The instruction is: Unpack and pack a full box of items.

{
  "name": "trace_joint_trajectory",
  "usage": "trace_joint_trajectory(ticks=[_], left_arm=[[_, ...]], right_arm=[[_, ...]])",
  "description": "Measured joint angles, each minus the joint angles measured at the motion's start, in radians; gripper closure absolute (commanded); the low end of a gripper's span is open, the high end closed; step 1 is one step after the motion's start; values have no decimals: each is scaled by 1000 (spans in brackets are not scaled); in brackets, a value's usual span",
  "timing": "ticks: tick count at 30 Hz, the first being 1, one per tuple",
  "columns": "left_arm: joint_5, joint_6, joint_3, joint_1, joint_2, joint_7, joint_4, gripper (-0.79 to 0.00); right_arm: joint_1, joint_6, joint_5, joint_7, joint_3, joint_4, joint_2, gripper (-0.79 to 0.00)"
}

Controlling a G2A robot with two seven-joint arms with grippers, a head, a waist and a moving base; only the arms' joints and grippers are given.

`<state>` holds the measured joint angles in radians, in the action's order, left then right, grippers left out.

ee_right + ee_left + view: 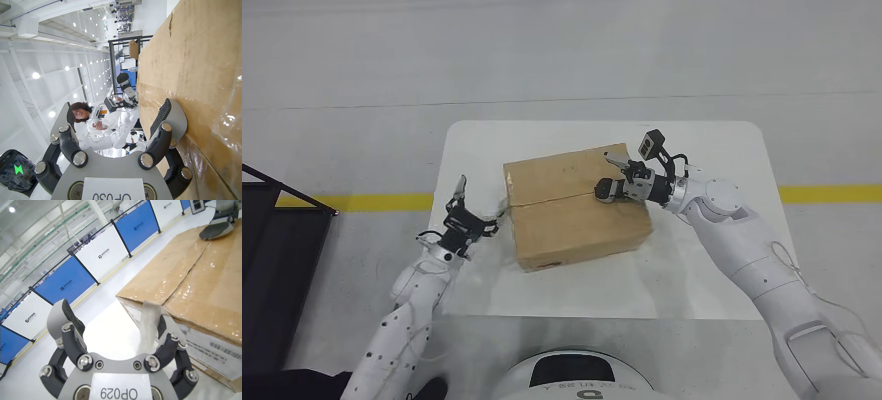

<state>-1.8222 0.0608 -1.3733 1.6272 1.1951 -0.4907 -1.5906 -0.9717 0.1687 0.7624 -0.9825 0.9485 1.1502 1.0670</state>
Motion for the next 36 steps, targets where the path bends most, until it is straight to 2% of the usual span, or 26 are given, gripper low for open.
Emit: trace_joint_trajectory(ticks=[5, 11, 16, 21, 25, 32, 36], left_arm=[[1, -39, -5, 11, 1, 1, -45, -785], [-1, -67, 5, -16, 5, 56, -85, -785], [-32, -54, 27, -51, 8, 104, -96, -785], [-95, -11, 63, -112, 10, 159, -127, -785], [-149, 28, 76, -166, 10, 211, -189, -785], [-225, 165, 90, -280, 7, 313, -312, -785], [-248, 235, 130, -367, 12, 358, -316, -785]], right_arm=[[0, 0, 0, 0, 0, 0, 0, -785], [0, 0, 0, 0, 0, 0, 0, -785], [0, 0, 0, 0, 0, 0, 0, -785], [0, 0, 0, 0, 0, 0, 0, -785], [-6, -13, 5, 2, 8, 8, -1, -785], [-57, 15, 103, -94, 169, -9, -36, -785], [-110, 38, 163, -148, 286, -9, -61, -785]])
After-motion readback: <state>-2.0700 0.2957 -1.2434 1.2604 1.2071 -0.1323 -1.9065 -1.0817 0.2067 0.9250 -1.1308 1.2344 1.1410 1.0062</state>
